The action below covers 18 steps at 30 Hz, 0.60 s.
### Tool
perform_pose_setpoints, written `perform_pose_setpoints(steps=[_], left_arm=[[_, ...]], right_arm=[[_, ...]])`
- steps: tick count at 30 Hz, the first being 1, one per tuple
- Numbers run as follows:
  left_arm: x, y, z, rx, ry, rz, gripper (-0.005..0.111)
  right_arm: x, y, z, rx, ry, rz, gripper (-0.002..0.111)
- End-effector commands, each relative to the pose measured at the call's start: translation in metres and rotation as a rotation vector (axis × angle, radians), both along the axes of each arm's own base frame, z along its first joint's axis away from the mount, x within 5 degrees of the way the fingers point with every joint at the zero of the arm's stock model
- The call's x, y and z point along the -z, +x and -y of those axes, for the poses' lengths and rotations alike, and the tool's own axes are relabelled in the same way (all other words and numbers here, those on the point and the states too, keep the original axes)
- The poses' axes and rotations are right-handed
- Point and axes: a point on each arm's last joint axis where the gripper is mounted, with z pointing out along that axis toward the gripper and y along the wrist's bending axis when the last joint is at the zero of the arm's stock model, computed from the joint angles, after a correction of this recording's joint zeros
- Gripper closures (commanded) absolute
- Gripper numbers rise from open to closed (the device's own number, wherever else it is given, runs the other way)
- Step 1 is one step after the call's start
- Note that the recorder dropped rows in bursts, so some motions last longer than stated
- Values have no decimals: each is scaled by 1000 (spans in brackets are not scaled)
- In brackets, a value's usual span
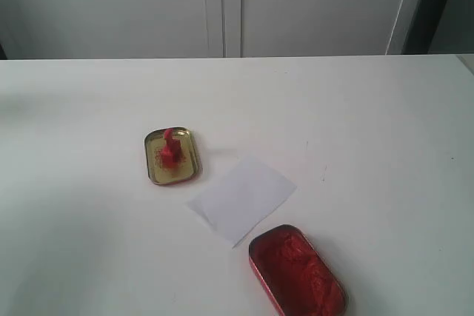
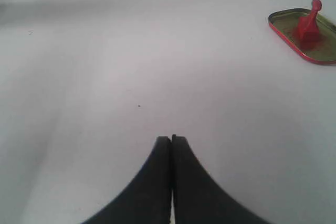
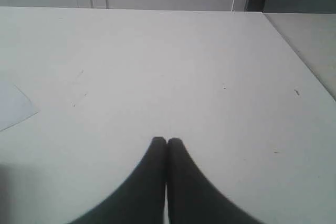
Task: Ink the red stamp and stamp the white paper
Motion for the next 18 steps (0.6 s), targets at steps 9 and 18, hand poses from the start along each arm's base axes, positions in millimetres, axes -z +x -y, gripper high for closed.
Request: perform_pose_setpoints(steps=[9,18], left_arm=[[1,0,0,-2,-2,3,107],[1,0,0,-2,-2,3,107]], right_arm=[[0,0,1,10,-2,23,108],[-17,3,0,1,2,212,108]])
